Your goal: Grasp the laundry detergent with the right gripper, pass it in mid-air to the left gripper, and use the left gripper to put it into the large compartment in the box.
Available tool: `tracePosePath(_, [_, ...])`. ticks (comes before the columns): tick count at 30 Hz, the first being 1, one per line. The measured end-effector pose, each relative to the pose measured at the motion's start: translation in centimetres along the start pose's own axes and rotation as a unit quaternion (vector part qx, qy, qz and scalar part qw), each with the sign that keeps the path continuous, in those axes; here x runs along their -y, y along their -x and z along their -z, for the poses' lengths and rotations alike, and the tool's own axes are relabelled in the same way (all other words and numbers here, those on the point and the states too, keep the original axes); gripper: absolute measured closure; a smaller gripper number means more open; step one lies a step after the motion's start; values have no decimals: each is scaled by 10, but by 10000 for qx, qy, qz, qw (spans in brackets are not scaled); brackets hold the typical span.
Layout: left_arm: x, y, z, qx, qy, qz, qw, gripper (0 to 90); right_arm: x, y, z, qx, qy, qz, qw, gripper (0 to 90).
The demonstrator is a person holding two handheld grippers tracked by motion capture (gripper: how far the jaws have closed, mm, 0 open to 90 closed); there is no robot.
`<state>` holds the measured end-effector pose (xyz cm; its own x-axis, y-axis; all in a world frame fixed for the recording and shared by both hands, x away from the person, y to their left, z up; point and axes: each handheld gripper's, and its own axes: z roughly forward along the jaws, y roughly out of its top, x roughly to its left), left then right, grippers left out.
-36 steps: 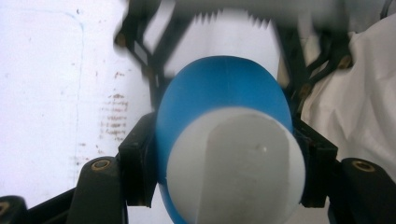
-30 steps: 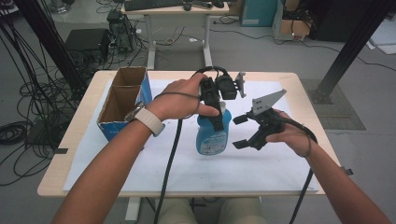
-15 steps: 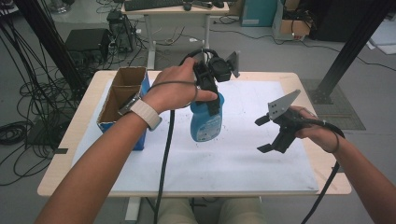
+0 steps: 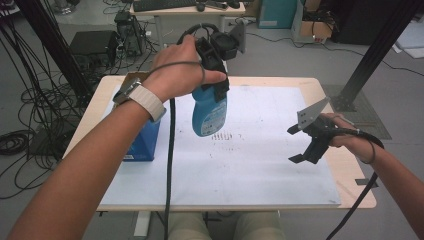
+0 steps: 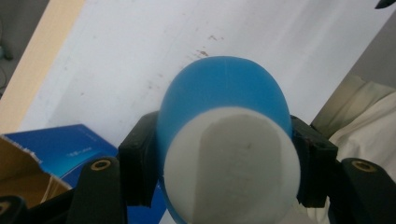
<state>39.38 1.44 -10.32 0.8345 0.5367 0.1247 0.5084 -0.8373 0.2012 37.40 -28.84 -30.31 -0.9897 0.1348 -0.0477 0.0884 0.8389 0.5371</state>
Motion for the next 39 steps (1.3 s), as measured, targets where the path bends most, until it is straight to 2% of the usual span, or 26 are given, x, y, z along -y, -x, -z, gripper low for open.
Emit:
tracePosePath(3, [2,-8,9,-111,46,278,9995,375,1,1,3,31,-34,8,10000,36])
tracePosePath(4, [3,-11,13,-162,70,473,9987,375,2,1,4,38,-28,-10,10000,36])
tracePosePath(9, [7,-23,24,-298,73,808,9963,376,5,4,8,188,25,-156,9997,37])
tracePosePath(10, [8,-26,28,-327,54,900,9954,376,6,3,7,230,153,-232,9993,36])
tracePosePath(17, [15,-44,47,-467,49,1318,9902,376,10,6,9,257,26,-308,9992,37])
tracePosePath(21, [20,-55,55,-558,128,1667,9843,376,11,6,9,254,-23,-301,9992,37])
tracePosePath(23, [24,-60,60,-626,173,1856,9805,376,11,6,9,262,-27,-319,9991,37])
tracePosePath(24, [25,-62,62,-637,157,1890,9798,376,11,6,9,253,-25,-319,9992,37])
tracePosePath(25, [27,-64,64,-694,192,1998,9772,376,11,7,9,251,-26,-312,9992,37])
tracePosePath(27, [30,-69,68,-746,183,2052,9757,376,12,7,9,263,-63,-355,9990,37])
tracePosePath(28, [33,-72,69,-780,210,2120,9739,376,12,6,9,277,-77,-406,9988,36])
tracePosePath(29, [34,-74,70,-770,177,2137,9737,376,13,7,9,284,-105,-385,9988,36])
tracePosePath(30, [36,-77,71,-788,158,2187,9725,376,13,7,9,285,-105,-380,9988,37])
tracePosePath(31, [38,-79,72,-786,182,2284,9702,376,13,6,8,275,-113,-392,9988,37])
tracePosePath(36, [46,-90,76,-840,144,2594,9620,376,14,6,6,285,-193,-476,9983,37])
tracePosePath(37, [48,-92,77,-834,135,2657,9604,376,14,7,5,278,-192,-423,9985,37])
tracePosePath(39, [52,-97,78,-849,113,2767,9571,376,15,7,6,304,-182,-501,9981,37])
